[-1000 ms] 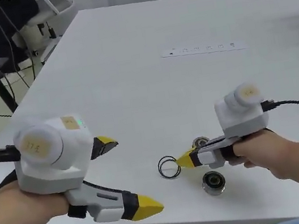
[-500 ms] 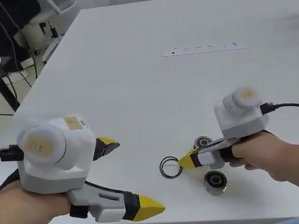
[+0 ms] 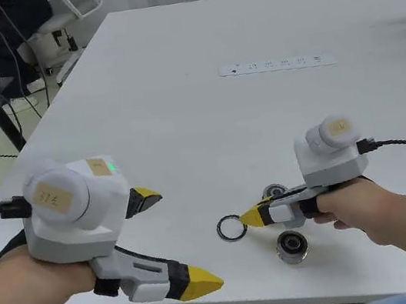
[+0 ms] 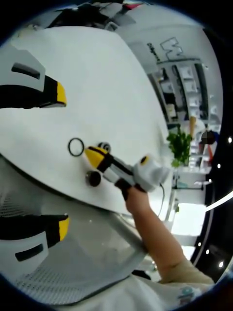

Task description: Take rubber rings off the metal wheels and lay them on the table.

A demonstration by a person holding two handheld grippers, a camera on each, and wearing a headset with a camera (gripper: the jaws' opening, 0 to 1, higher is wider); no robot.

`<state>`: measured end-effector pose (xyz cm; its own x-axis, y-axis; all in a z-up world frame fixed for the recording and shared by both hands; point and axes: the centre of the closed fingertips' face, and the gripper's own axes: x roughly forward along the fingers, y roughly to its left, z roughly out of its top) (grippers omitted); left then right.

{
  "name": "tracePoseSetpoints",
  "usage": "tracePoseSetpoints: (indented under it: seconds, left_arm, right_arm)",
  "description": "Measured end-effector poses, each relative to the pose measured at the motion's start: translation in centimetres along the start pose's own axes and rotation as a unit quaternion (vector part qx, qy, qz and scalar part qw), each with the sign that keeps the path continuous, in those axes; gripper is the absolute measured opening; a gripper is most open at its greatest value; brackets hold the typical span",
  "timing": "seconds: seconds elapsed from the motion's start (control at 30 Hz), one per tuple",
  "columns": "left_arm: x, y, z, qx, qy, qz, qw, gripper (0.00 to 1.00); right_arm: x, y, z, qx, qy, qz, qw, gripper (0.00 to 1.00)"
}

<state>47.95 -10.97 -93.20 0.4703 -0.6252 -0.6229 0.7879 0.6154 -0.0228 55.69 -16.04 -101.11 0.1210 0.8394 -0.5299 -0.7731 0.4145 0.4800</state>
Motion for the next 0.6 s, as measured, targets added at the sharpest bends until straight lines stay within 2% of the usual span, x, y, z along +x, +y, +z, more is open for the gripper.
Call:
tracePoseSetpoints:
  seconds: [0.3, 0.6]
  left_arm:
    - [0.0, 0.2, 0.1, 0.006, 0.005, -0.002, 1.0, 0.92]
    - [0.4, 0.6, 1.1, 0.014, 0.002, -0.003, 0.9999, 0.9]
  right_arm:
    - [-1.5, 0.6, 2.1, 0.001, -0.037, 0.01, 0.9993, 0.14]
    - [-3.5, -0.1, 2.7, -0.014, -0.055, -0.002, 0.9984, 0.17]
